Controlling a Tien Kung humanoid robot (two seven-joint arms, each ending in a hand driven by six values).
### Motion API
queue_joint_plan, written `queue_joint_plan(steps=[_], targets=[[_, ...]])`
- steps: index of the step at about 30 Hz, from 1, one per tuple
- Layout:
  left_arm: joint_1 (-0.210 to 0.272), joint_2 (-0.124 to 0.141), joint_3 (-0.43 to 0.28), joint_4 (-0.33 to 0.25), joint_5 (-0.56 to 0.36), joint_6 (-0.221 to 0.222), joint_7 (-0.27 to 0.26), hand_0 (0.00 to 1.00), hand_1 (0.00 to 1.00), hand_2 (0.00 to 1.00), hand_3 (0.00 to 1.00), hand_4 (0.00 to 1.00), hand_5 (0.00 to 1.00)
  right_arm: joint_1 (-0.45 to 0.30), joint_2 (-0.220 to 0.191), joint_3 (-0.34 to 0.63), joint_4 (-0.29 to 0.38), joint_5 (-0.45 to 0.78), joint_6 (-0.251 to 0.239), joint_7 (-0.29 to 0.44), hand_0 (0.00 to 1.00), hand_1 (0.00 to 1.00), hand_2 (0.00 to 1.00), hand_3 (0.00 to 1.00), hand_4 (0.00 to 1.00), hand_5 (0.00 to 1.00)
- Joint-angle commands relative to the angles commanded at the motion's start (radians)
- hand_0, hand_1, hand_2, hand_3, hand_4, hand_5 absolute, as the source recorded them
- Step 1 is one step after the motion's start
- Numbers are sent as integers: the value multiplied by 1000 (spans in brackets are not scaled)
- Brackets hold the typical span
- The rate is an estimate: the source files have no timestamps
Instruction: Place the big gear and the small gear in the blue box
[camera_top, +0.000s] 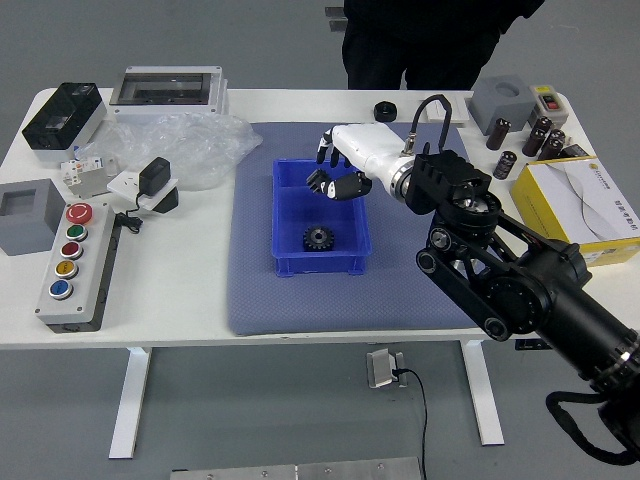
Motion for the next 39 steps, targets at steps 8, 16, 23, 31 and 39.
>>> queue_joint_plan(steps=[8,16,23,31,39], targets=[[1,1,-1,0,1,0,0,852,832,825,831,748,388,-6,-10,21,15,13,14,1,622,575,692,738,821,445],[2,2,-3,0,1,1,0,852,832,825,831,748,388,-60,-71,120,85,49,13,-1,641,603,696,734,812,468],[1,2,-12,0,8,2,1,852,832,825,831,748,388,-142,-134,247,139,151,-8,10,738,707,782,802,764,465],[-4,3,-13,0,9,3,0,852,832,823,831,748,388,-215,-153,369,101,391,-68,65,862,818,880,881,625,448],[-4,4,-14,0,10,4,-1,852,832,823,831,748,388,-263,-165,433,35,703,-79,125,892,836,897,891,611,476]])
